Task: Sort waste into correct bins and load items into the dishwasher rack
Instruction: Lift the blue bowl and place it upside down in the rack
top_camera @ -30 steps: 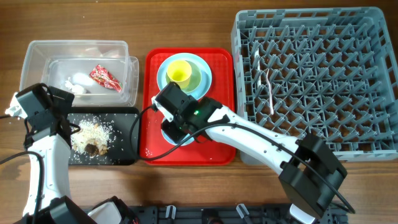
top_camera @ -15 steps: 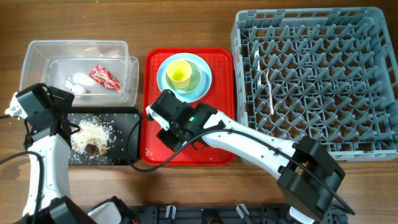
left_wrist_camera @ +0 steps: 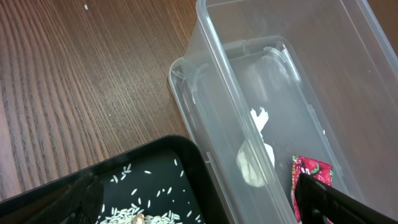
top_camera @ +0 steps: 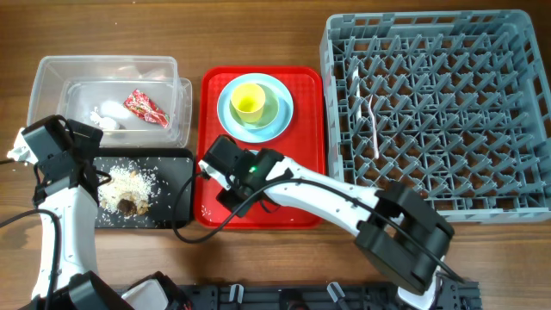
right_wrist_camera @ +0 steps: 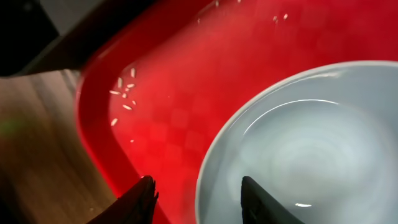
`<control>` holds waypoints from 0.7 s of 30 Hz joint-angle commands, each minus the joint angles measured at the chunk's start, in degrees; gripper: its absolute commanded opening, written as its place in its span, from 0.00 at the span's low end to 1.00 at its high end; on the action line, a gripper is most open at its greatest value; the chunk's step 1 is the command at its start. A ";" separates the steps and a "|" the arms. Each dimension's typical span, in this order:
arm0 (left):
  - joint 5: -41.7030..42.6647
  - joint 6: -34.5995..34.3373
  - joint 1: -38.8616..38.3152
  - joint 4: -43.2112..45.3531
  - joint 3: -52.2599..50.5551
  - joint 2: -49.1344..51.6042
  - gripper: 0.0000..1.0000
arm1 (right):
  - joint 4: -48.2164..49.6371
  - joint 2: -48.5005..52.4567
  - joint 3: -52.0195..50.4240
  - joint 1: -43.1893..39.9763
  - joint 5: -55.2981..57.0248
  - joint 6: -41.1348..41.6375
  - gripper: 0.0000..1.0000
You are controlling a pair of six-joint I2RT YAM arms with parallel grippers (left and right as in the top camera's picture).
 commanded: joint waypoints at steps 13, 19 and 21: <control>-0.33 0.87 0.26 0.15 0.66 -0.63 1.00 | -0.79 -1.31 0.87 0.13 -0.59 1.07 0.04; -0.33 0.87 0.26 0.15 0.66 -0.63 1.00 | -1.75 -11.58 2.32 -0.09 -6.69 1.49 0.04; -0.33 0.87 0.26 0.15 0.66 -0.63 1.00 | -1.29 -15.96 2.36 -0.83 -6.78 3.52 0.04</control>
